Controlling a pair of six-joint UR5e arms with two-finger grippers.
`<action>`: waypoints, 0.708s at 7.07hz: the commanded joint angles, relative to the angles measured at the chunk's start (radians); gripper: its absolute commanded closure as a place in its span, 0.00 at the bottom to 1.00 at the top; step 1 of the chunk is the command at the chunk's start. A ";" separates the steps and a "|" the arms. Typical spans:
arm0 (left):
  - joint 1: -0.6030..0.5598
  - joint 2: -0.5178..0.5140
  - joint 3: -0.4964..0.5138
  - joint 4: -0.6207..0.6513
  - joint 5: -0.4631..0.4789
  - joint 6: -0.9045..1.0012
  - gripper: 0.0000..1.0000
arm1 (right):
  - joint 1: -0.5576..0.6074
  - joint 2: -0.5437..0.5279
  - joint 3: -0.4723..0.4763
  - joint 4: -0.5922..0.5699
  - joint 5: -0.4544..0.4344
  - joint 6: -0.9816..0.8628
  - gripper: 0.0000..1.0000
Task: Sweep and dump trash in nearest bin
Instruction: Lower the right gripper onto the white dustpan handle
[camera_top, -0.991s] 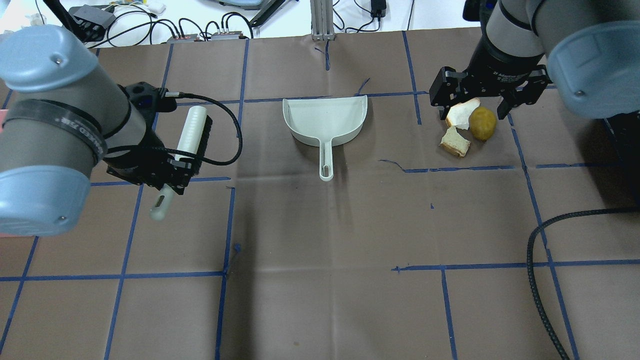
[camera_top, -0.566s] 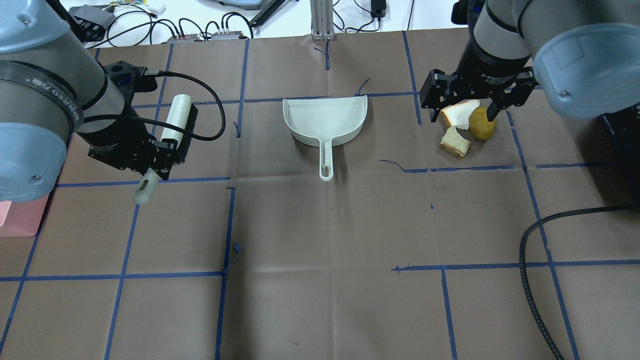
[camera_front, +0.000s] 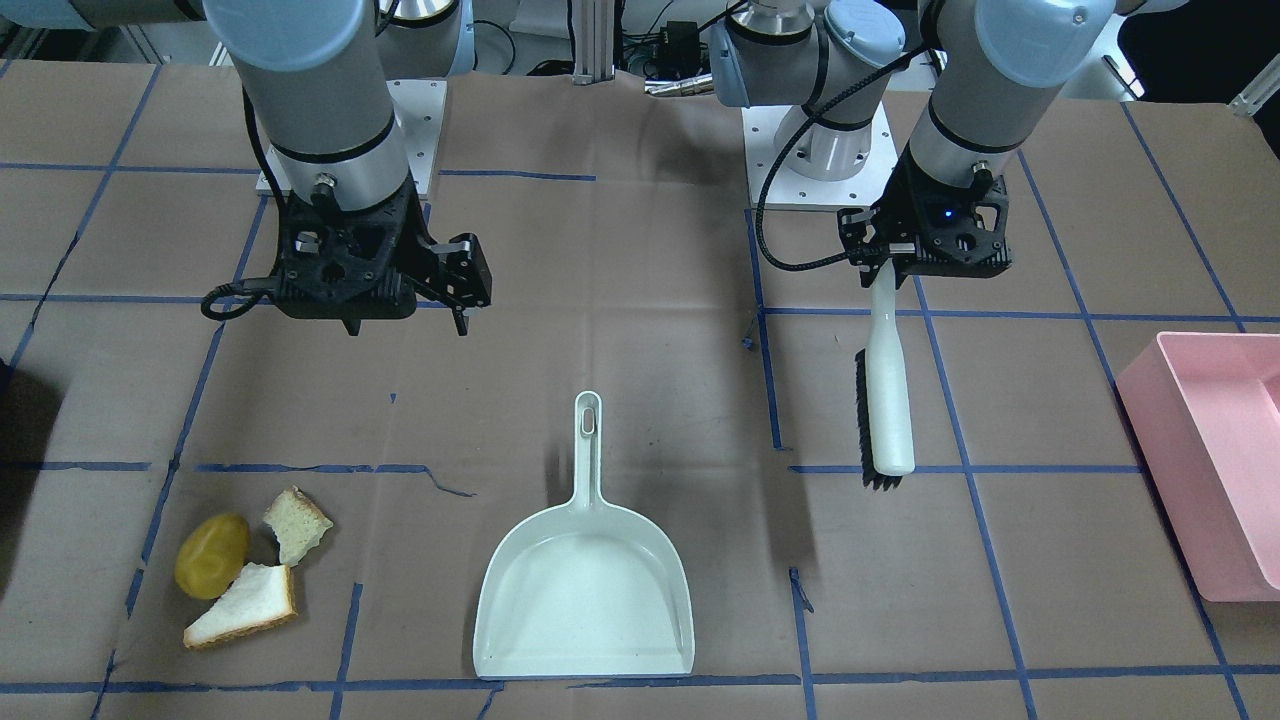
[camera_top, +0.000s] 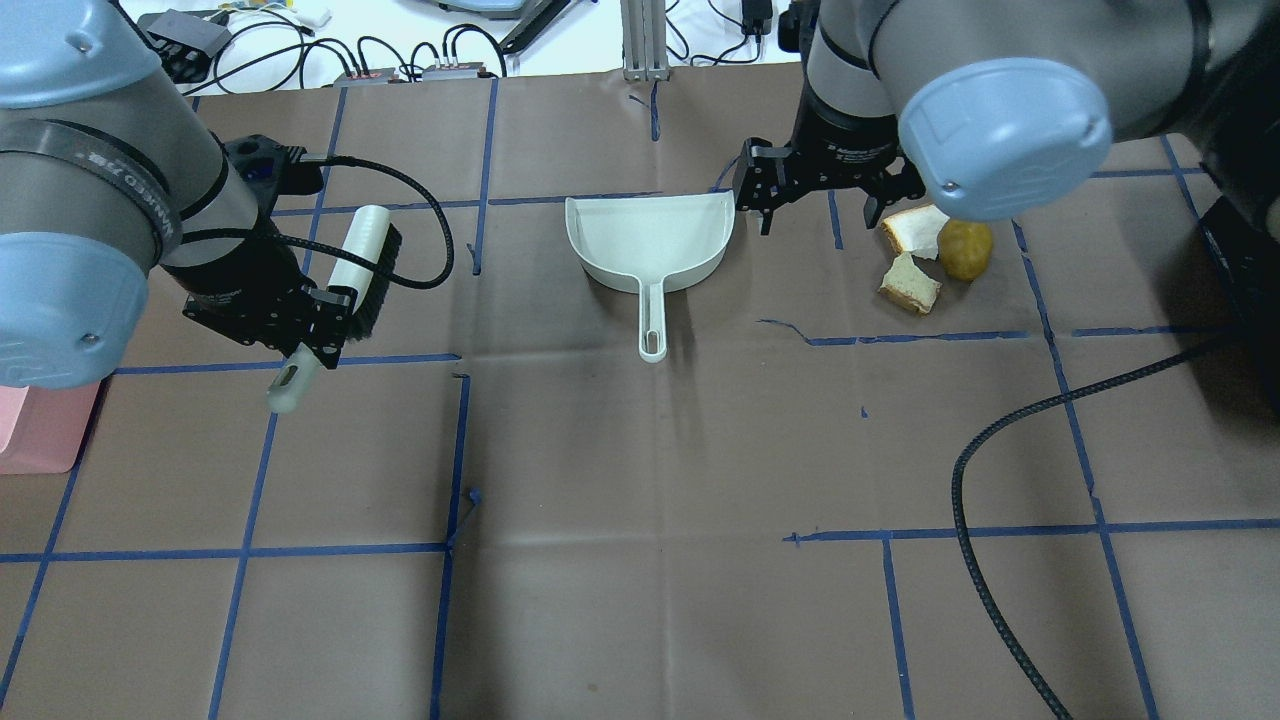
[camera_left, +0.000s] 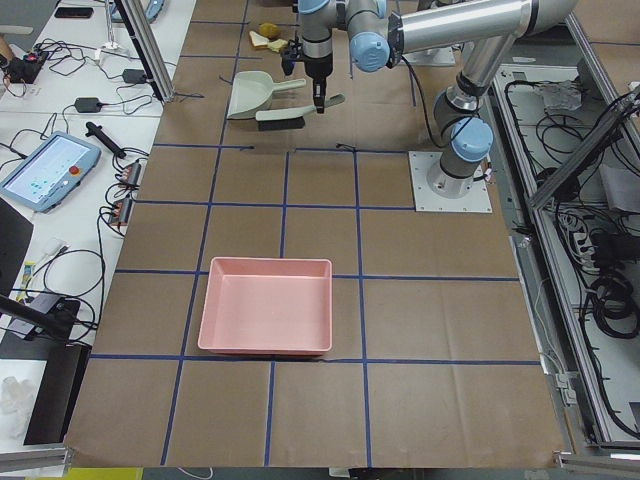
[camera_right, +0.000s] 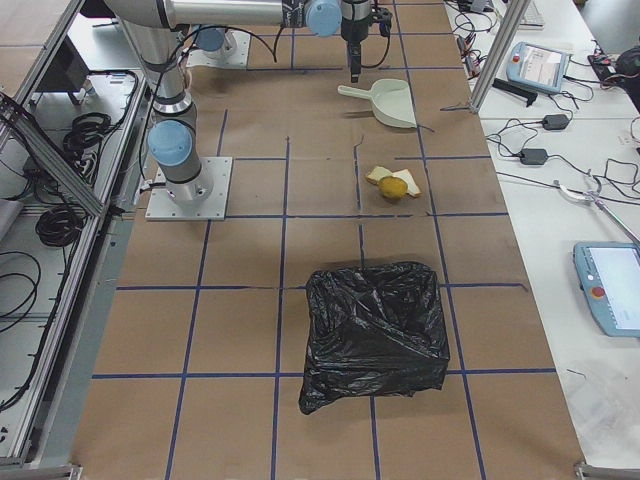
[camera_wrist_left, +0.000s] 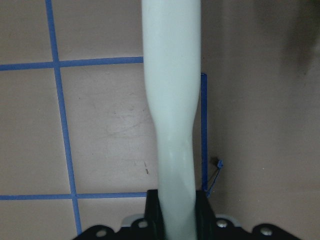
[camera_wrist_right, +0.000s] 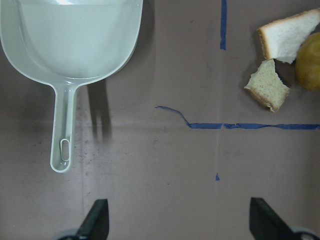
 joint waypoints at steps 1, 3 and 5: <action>0.001 -0.001 0.000 -0.008 0.021 0.009 0.97 | 0.093 0.099 -0.072 -0.029 0.000 0.081 0.00; 0.001 -0.003 0.016 -0.051 0.021 0.007 0.97 | 0.161 0.170 -0.107 -0.049 -0.002 0.175 0.00; 0.001 -0.006 0.023 -0.066 0.021 0.007 0.97 | 0.206 0.230 -0.108 -0.132 -0.009 0.212 0.00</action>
